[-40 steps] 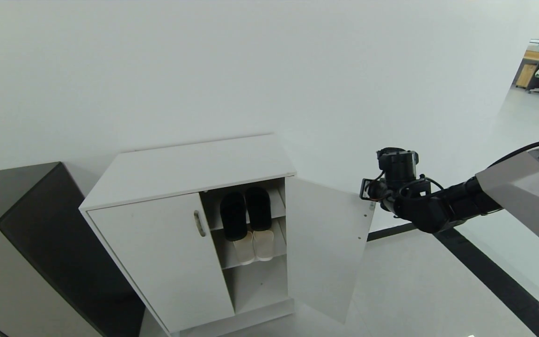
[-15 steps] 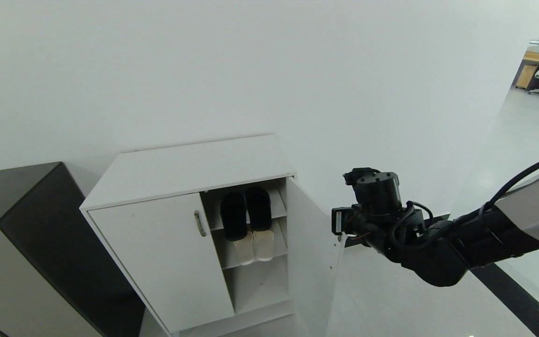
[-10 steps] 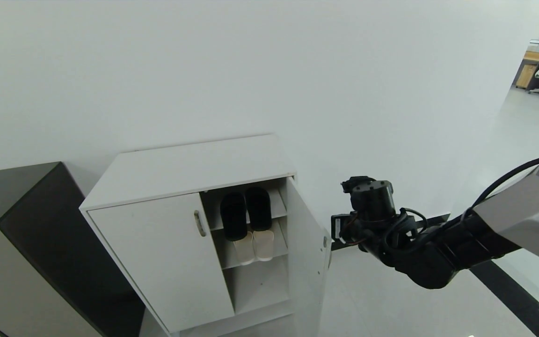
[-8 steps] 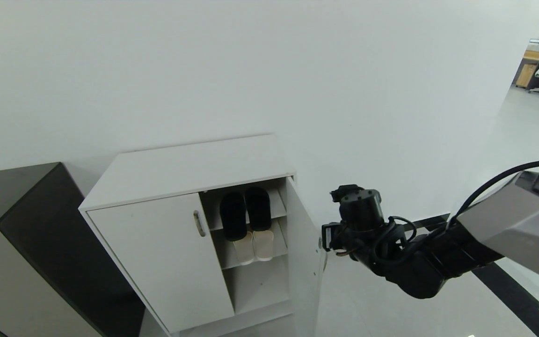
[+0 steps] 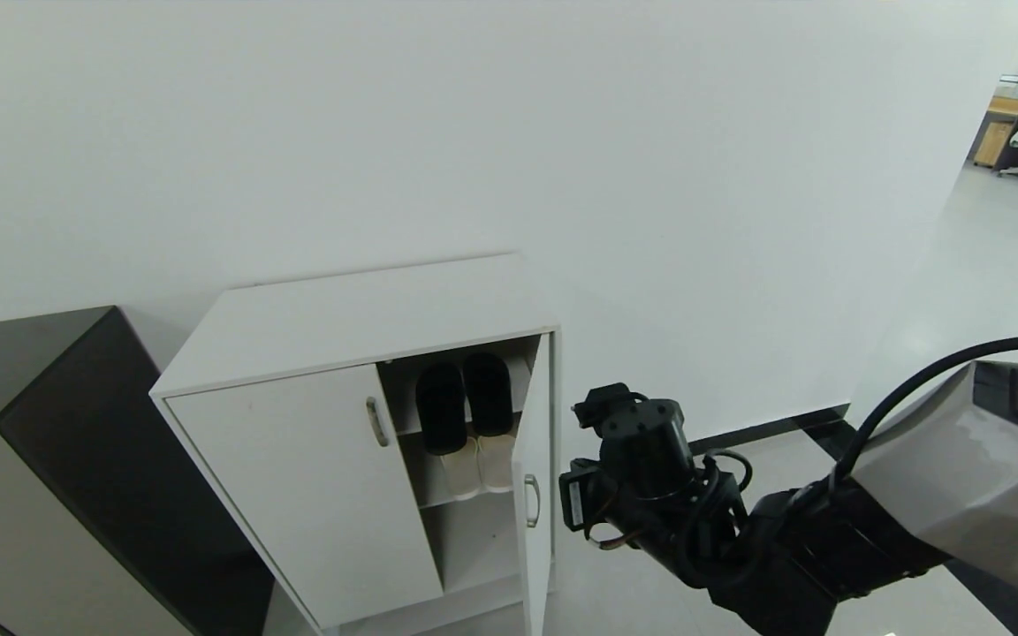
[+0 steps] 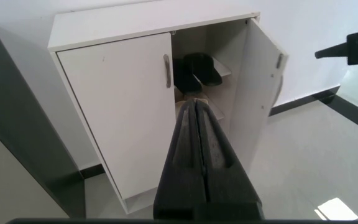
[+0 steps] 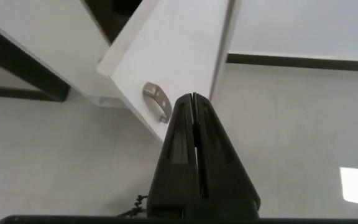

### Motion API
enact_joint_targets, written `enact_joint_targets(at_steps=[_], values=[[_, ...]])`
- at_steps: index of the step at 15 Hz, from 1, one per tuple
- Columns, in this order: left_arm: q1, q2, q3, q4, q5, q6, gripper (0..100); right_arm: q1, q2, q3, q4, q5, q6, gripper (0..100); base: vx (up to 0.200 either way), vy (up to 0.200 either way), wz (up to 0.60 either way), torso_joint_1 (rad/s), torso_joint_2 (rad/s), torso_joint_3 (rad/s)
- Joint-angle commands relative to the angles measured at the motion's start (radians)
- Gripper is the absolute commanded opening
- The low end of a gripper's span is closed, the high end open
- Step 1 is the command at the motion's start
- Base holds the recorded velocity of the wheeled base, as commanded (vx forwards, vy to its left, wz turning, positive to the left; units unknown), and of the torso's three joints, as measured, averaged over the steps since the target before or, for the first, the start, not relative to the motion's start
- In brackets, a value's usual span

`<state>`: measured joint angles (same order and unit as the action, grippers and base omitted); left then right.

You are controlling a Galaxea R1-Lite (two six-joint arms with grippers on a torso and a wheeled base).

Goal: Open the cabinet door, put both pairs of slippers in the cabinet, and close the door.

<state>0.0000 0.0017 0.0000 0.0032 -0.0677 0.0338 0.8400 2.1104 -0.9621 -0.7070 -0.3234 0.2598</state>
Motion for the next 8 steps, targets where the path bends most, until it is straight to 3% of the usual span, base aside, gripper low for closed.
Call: enact_joint_targets(at_steps=[1,8], values=[[0.000,0.000,0.000,0.000,0.000,0.000,0,0.016,-0.079,0.079,-0.026,0.076,-0.007,0,0.000,0.000,0.00,0.000,0.00,0.000],[0.000,0.000,0.000,0.000,0.000,0.000,0,0.014,-0.135,0.160,-0.069,0.124,-0.079,0,0.000,0.000,0.00,0.000,0.00,0.000]])
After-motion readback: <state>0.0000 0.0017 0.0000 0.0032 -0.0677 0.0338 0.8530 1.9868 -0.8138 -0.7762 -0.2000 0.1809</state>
